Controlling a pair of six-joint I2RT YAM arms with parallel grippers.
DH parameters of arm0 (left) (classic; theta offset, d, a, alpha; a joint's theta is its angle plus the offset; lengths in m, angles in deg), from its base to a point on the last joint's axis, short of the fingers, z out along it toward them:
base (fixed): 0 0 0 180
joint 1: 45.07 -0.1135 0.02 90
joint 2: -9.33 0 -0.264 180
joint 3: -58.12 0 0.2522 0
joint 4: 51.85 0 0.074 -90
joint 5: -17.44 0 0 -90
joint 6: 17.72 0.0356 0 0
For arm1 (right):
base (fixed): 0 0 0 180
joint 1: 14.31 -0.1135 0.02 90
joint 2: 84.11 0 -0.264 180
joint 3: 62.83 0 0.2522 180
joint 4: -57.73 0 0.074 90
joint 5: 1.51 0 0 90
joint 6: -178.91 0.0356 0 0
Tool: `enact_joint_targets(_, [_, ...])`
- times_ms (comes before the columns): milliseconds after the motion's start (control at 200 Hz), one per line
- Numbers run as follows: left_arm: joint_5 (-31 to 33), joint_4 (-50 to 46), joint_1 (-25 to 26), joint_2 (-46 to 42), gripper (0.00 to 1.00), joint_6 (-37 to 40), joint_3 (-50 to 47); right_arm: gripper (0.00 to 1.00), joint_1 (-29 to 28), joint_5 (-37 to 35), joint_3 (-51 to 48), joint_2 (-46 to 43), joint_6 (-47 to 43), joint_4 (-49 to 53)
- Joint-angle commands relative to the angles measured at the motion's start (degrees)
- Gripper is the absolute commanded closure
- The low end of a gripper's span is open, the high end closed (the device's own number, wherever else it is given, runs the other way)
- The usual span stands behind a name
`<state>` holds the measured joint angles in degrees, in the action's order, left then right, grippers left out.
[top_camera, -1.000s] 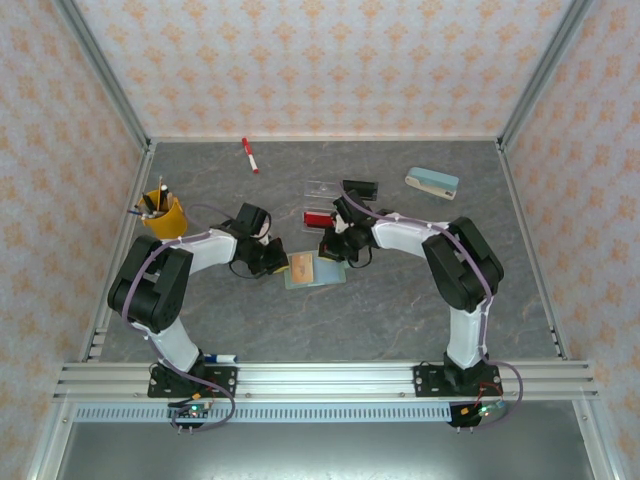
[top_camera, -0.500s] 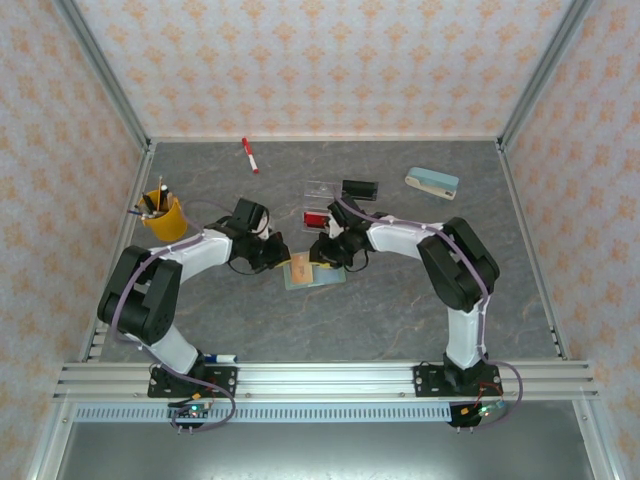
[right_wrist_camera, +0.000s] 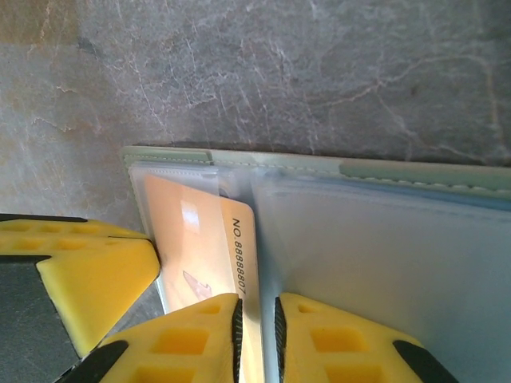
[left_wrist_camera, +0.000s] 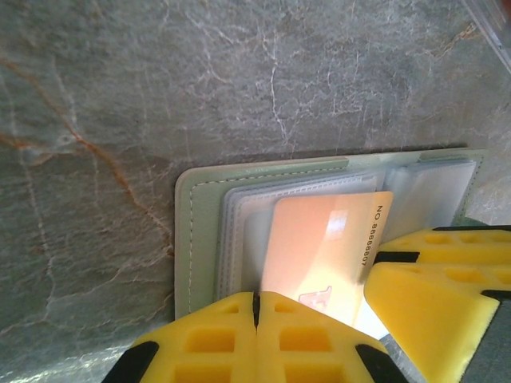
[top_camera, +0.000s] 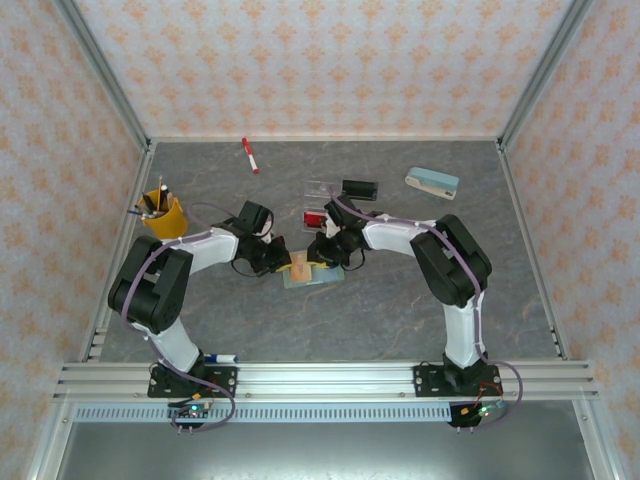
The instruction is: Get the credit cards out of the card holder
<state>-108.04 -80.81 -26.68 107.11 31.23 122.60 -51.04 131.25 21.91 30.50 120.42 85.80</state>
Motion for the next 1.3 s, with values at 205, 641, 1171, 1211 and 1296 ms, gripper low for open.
enact_joint_targets(205, [4.3,-4.0,0.2,2.6,0.98,0.7,-2.9,0.82,-1.1,1.3,2.1,2.7,0.5,-1.5])
enact_joint_targets(641, [4.1,-7.0,-0.6,-0.4,0.90,4.2,-0.2,1.00,1.5,-8.3,-3.3,-3.3,-1.9,2.3])
enact_joint_targets(1171, [1.5,-7.0,-1.1,-4.6,0.80,3.6,4.8,1.00,2.0,-8.9,-5.0,-14.7,-11.6,5.1])
enact_joint_targets(1211, [1.6,-6.9,-1.1,-5.3,0.76,3.3,5.0,1.00,2.0,-8.3,-5.1,-15.6,-12.2,5.3])
enact_joint_targets(1296, [2.3,-6.0,-1.1,-6.7,0.70,2.3,4.8,1.00,2.0,-7.5,-4.9,-16.3,-12.5,6.3])
